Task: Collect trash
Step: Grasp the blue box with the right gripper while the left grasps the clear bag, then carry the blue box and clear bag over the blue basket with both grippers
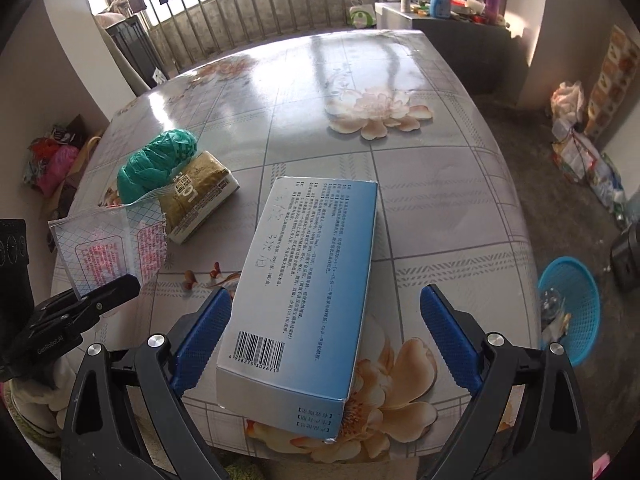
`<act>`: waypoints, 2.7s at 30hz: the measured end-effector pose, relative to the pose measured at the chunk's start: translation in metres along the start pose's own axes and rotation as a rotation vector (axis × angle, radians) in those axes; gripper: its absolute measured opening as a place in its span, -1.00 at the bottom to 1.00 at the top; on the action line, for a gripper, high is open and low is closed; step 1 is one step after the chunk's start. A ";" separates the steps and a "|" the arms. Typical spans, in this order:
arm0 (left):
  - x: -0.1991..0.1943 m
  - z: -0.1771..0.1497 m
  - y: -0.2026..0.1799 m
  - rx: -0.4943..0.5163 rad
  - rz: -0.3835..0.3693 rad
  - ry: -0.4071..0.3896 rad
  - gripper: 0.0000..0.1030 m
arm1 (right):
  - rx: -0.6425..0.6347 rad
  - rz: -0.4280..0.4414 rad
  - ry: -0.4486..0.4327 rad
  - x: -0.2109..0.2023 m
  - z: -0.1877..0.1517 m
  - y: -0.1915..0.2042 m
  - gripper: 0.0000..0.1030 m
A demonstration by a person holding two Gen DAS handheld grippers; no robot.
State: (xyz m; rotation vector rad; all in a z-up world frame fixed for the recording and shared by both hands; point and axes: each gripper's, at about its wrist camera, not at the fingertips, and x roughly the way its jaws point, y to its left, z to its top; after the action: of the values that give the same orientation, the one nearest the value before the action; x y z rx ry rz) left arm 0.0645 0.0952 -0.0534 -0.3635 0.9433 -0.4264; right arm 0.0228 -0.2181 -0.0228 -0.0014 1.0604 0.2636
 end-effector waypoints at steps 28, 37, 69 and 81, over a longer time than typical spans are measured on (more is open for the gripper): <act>-0.045 0.020 -0.064 0.201 -0.034 -0.098 -0.93 | 0.195 0.179 -0.087 -0.014 -0.006 -0.026 0.34; -0.041 0.047 -0.115 0.344 -0.098 -0.117 -0.93 | 0.320 0.216 -0.217 -0.057 -0.016 -0.073 0.34; 0.277 0.043 -0.441 0.732 -0.341 0.502 -0.93 | 1.111 -0.092 -0.362 -0.066 -0.160 -0.351 0.35; 0.441 0.000 -0.485 0.745 -0.168 0.646 -0.13 | 1.226 -0.068 -0.278 0.019 -0.163 -0.447 0.61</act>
State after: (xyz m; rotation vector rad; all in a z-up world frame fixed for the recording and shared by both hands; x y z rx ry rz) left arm 0.1992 -0.5424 -0.1290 0.4083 1.2954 -1.0430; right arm -0.0131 -0.6681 -0.1752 1.0657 0.8022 -0.4676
